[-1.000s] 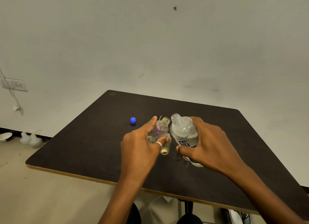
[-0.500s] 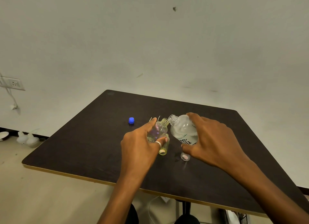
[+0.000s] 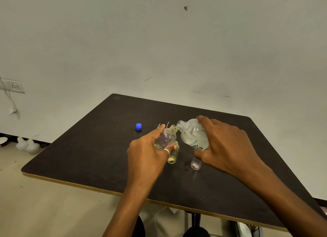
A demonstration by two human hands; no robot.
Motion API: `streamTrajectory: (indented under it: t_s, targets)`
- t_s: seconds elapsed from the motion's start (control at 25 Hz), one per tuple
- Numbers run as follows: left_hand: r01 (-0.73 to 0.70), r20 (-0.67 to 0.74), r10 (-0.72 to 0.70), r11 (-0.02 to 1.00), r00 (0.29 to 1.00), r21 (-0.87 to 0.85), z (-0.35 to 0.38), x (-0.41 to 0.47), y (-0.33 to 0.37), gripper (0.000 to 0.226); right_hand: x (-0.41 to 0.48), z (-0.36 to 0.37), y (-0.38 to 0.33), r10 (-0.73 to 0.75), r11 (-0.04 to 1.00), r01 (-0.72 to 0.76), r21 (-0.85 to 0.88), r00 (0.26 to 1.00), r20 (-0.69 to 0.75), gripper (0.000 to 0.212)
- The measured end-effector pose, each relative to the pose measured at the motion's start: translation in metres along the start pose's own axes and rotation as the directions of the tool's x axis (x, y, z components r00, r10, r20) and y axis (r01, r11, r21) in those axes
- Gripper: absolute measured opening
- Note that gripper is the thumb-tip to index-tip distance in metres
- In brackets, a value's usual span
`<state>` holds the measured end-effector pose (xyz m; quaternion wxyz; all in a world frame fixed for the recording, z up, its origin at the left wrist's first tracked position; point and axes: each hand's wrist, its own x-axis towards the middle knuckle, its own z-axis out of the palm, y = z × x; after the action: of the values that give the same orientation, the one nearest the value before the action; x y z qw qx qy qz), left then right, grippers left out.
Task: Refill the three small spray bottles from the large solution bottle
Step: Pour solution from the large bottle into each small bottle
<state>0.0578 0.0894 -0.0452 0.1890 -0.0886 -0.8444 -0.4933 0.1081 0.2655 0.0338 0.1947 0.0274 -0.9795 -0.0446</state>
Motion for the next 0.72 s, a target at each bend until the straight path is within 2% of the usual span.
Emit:
streamTrajectory:
  t_s: [0.72]
  targets:
    - [0.003,-0.005,-0.003,1.000,1.000,-0.020,0.0043,0.0005,-0.0031,0.069,0.0041,-0.0013,0.0026,-0.030,0.996,0.030,-0.079,1.000,0.000,0.077]
